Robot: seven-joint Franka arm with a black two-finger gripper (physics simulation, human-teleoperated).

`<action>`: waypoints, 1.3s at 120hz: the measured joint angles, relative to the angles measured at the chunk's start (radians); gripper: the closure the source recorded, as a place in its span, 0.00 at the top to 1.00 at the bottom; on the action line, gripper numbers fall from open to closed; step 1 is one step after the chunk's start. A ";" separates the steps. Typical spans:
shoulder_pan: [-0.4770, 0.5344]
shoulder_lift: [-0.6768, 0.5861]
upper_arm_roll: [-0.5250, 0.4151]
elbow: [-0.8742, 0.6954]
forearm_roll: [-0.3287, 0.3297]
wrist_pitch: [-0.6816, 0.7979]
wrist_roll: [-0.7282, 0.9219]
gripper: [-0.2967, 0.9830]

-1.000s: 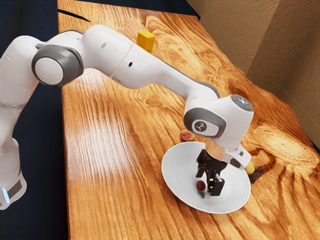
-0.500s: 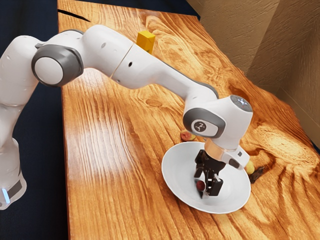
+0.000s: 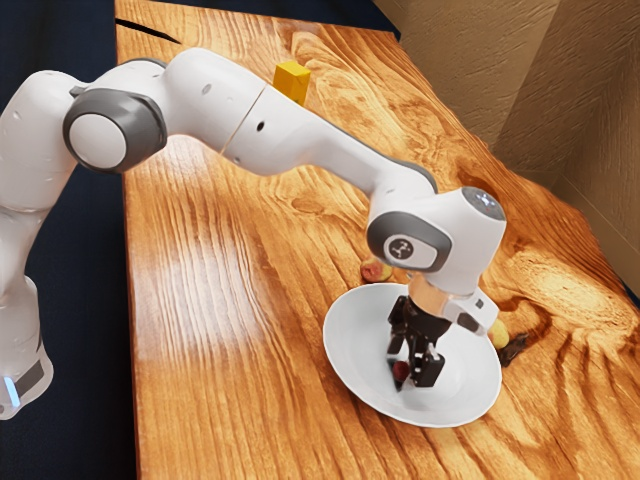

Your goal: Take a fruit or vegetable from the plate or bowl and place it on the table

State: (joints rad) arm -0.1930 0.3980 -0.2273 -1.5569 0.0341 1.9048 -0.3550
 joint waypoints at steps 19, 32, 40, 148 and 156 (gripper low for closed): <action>-0.001 0.001 0.005 0.001 0.000 0.000 -0.001 0.65; -0.003 0.003 0.005 0.001 0.000 0.001 -0.002 0.63; -0.003 0.003 0.005 0.001 0.000 0.002 -0.003 0.62; -0.014 0.003 -0.003 0.011 0.006 -0.020 -0.008 0.47; -0.014 0.003 -0.003 0.014 0.007 -0.022 -0.008 0.46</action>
State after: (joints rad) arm -0.2070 0.4011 -0.2301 -1.5426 0.0415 1.8827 -0.3628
